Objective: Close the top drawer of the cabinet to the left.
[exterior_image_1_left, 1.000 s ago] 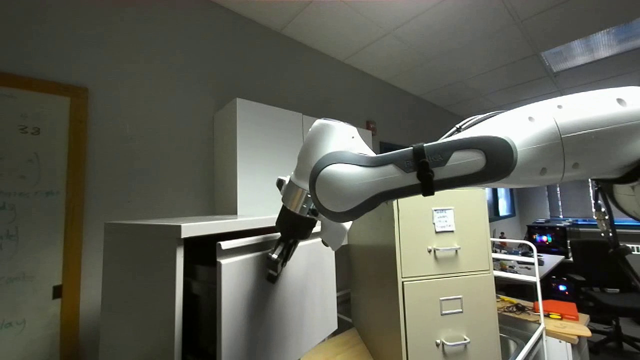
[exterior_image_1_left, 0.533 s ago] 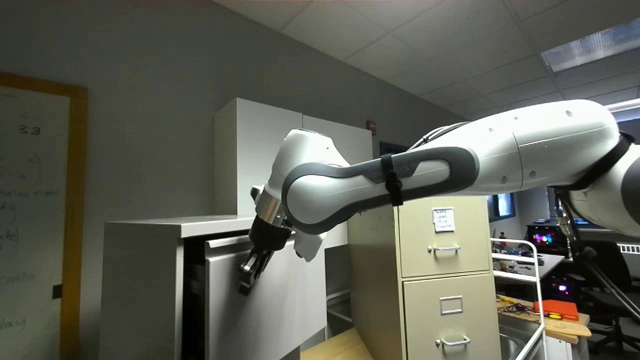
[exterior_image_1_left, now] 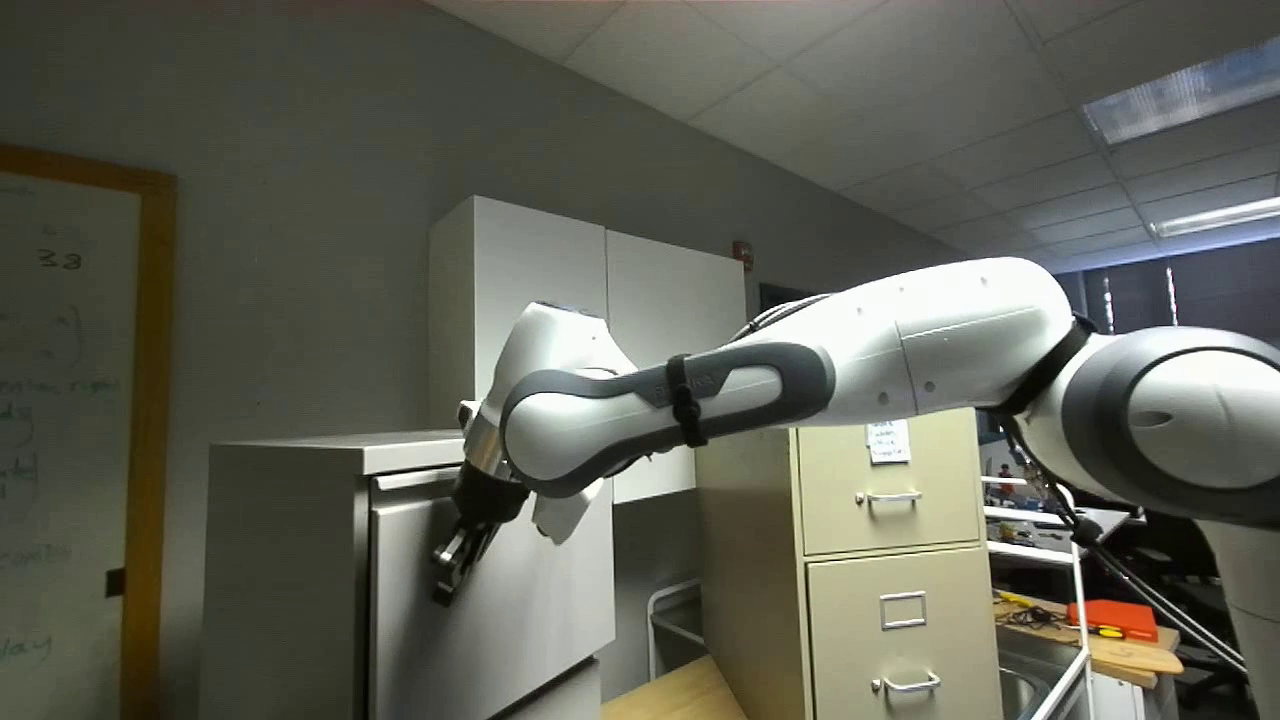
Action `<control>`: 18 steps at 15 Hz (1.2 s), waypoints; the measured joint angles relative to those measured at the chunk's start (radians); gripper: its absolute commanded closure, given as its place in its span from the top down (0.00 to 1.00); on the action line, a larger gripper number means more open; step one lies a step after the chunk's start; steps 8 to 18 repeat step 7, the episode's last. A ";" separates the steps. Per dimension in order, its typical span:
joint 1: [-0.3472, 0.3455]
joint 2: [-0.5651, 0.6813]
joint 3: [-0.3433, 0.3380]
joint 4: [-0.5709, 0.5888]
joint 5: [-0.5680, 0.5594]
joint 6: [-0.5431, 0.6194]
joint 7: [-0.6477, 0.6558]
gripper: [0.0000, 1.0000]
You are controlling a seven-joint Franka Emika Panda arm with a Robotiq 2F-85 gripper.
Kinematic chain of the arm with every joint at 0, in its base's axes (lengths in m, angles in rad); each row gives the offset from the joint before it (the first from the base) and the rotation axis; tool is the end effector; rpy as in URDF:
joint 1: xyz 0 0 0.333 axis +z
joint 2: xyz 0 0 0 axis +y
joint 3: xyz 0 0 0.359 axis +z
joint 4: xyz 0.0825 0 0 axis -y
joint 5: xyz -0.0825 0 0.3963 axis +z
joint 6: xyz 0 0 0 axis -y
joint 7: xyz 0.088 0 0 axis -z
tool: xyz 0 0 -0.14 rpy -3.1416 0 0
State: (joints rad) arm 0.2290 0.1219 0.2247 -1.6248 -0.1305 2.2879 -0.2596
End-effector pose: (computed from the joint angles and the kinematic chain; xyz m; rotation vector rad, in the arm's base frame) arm 0.6150 0.2832 0.6187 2.7709 1.1107 0.8430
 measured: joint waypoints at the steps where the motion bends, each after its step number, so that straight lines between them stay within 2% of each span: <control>1: 0.000 0.028 0.000 0.038 -0.005 -0.007 -0.003 0.00; 4: -0.001 0.095 -0.005 0.150 -0.006 -0.043 -0.023 0.00; 7: 0.002 0.134 -0.005 0.231 -0.006 -0.129 -0.031 0.00; 18: 0.002 0.134 -0.005 0.231 -0.006 -0.129 -0.031 0.00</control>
